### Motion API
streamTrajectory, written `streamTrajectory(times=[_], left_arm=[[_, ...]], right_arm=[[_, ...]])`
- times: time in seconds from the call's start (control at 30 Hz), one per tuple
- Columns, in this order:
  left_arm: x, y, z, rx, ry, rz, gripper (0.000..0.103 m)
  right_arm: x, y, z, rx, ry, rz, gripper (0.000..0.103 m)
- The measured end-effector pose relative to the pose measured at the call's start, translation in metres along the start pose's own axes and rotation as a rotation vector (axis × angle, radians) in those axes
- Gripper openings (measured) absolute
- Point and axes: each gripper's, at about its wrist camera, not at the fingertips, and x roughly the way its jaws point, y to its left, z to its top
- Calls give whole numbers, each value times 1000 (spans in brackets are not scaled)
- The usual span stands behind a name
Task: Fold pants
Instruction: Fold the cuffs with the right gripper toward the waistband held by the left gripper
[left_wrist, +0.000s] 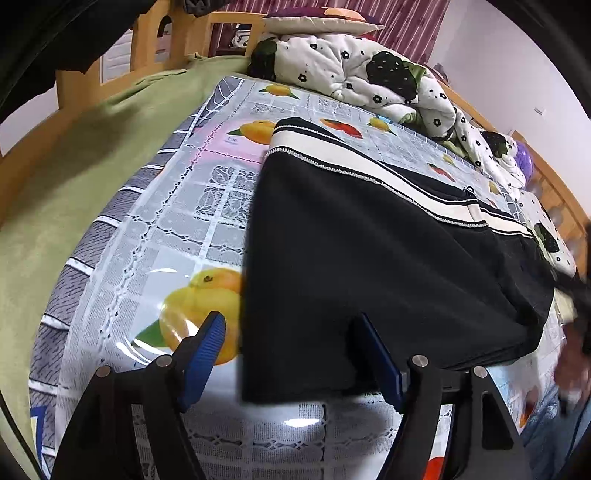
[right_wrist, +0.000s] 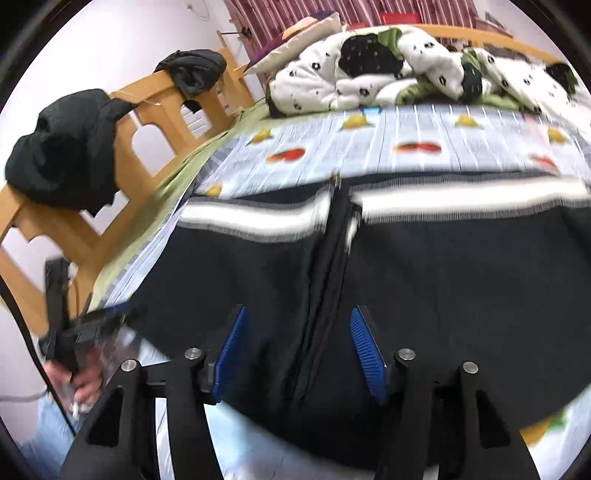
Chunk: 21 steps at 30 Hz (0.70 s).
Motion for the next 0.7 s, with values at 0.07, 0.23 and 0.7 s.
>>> streamTrajectory(times=[0.07, 0.23, 0.7], left_arm=[[1, 1, 1, 0, -1, -7, 74], [2, 0, -2, 21, -9, -7, 76], [-16, 12, -3, -72, -69, -76, 77]], right_arm=[[20, -2, 25, -13, 12, -22, 58], [103, -22, 64, 64, 195, -56, 49], [56, -14, 68, -34, 65, -145, 39]])
